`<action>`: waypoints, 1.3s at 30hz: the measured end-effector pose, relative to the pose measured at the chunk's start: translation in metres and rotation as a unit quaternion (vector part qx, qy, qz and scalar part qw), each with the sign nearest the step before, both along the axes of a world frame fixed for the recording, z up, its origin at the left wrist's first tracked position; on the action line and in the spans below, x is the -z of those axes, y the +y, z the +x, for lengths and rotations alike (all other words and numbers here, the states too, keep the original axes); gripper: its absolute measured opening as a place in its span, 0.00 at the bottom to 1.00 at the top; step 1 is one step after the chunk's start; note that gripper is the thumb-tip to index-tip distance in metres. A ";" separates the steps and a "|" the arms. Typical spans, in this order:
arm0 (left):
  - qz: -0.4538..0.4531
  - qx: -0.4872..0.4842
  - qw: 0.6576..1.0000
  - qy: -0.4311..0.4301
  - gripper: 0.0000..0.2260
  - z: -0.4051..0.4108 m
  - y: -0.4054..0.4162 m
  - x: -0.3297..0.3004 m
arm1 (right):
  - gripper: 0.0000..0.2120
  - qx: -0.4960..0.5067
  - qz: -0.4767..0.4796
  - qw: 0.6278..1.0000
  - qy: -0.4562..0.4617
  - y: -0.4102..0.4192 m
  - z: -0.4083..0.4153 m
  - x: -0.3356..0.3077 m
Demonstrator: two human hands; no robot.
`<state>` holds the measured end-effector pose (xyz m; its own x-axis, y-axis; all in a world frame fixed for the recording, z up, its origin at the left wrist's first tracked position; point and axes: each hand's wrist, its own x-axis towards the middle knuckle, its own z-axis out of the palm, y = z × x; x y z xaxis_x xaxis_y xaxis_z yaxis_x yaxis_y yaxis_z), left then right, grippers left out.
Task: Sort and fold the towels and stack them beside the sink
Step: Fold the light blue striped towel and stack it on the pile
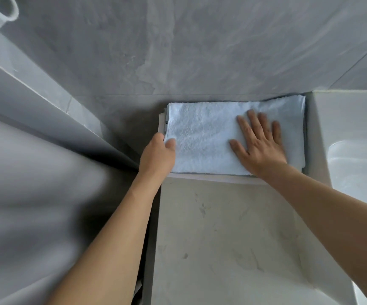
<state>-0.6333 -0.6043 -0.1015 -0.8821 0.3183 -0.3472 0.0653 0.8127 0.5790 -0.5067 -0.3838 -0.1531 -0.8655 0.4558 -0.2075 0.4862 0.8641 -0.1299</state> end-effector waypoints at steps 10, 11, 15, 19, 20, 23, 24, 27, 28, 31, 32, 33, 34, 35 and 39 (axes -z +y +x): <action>-0.093 -0.008 0.934 0.344 0.13 0.027 0.019 0.022 | 0.37 0.087 0.046 0.995 -0.022 0.019 0.009 -0.003; -0.066 0.028 0.928 0.365 0.17 0.029 0.027 0.023 | 0.37 0.086 0.052 0.995 -0.027 0.019 0.009 -0.002; -0.038 0.223 0.918 0.325 0.21 0.030 0.062 0.025 | 0.37 0.088 0.056 0.994 -0.016 0.018 0.007 0.003; -0.095 0.282 0.919 0.258 0.26 0.021 0.076 0.035 | 0.37 0.090 0.049 0.995 -0.002 0.020 0.008 0.006; -0.110 0.293 0.916 0.249 0.27 0.019 0.077 0.038 | 0.38 0.091 0.051 0.995 0.003 0.020 0.008 0.007; -0.136 0.303 0.914 0.232 0.27 0.015 0.076 0.043 | 0.38 0.089 0.057 0.994 0.018 0.019 0.008 0.009; -0.140 0.303 0.914 0.229 0.27 0.014 0.074 0.045 | 0.38 0.089 0.059 0.994 0.022 0.019 0.008 0.010; -0.148 0.305 0.914 0.224 0.27 0.006 0.067 0.050 | 0.37 0.087 0.065 0.994 0.024 0.020 0.009 0.010; -0.151 0.303 0.913 0.229 0.28 0.002 0.065 0.052 | 0.37 0.085 0.064 0.994 0.025 0.020 0.009 0.010; -0.154 0.292 0.913 0.240 0.29 -0.007 0.056 0.054 | 0.37 0.083 0.061 0.994 0.032 0.019 0.010 0.009; -0.154 0.289 0.914 0.240 0.30 -0.008 0.054 0.056 | 0.37 0.083 0.062 0.994 0.032 0.019 0.010 0.009; -0.155 0.287 0.914 0.240 0.30 -0.008 0.053 0.056 | 0.36 0.082 0.064 0.994 0.029 0.019 0.011 0.008; -0.156 0.284 0.915 0.240 0.30 -0.008 0.053 0.055 | 0.36 0.082 0.065 0.994 0.024 0.019 0.011 0.008; -0.156 0.282 0.916 0.239 0.30 -0.008 0.053 0.055 | 0.37 0.082 0.066 0.994 0.021 0.019 0.011 0.007; -0.163 0.280 0.919 0.222 0.29 -0.006 0.056 0.049 | 0.36 0.086 0.060 0.994 0.018 0.017 0.011 0.006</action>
